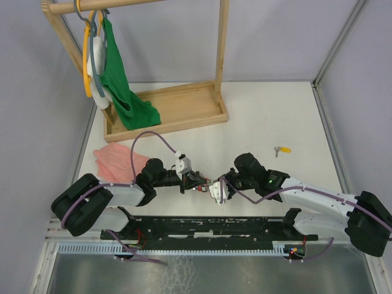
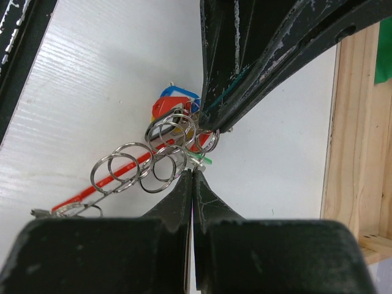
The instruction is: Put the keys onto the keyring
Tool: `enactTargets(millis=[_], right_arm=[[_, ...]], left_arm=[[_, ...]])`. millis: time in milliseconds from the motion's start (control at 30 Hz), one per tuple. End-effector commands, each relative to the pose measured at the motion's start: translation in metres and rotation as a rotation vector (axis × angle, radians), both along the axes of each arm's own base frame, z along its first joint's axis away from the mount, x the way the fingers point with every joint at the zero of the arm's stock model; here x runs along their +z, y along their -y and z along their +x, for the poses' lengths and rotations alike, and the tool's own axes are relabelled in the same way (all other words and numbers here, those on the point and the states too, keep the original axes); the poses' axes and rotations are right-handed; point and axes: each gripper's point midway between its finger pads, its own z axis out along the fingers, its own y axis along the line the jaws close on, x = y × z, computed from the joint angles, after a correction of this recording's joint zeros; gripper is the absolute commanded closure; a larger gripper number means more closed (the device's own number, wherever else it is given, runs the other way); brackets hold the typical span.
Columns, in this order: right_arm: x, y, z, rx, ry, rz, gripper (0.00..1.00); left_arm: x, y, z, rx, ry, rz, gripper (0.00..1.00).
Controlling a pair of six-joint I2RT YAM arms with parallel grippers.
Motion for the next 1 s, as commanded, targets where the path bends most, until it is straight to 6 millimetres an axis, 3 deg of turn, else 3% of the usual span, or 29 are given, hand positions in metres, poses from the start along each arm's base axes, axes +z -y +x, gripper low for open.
enactTargets(millis=[0,67,200,367,600,700,800,967], right_arm=[[0.007,-0.011,0.002,-0.015,-0.005,0.082,0.99],[0.009,-0.013,0.003,-0.019,-0.006,0.101,0.98],[0.009,-0.015,0.004,-0.034,-0.014,0.117,0.81],[0.011,-0.016,0.005,-0.050,-0.021,0.142,0.74],[0.011,-0.016,0.010,-0.080,-0.017,0.152,0.85],[0.011,-0.013,0.013,-0.093,0.004,0.143,0.98],[0.010,-0.010,0.012,-0.076,0.018,0.109,0.99],[0.020,-0.012,0.015,-0.031,0.065,0.073,0.99]], left_arm=[[0.028,0.003,0.008,0.030,0.058,-0.104,0.97],[0.028,0.003,0.007,0.029,0.058,-0.106,0.97],[0.027,0.003,0.007,0.031,0.056,-0.105,0.97],[0.027,0.002,0.007,0.032,0.055,-0.106,0.97],[0.028,0.002,0.006,0.033,0.057,-0.109,0.97],[0.030,0.000,0.005,0.035,0.062,-0.117,0.97],[0.029,0.000,0.005,0.040,0.057,-0.115,0.96],[0.026,0.001,0.008,0.044,0.044,-0.088,0.74]])
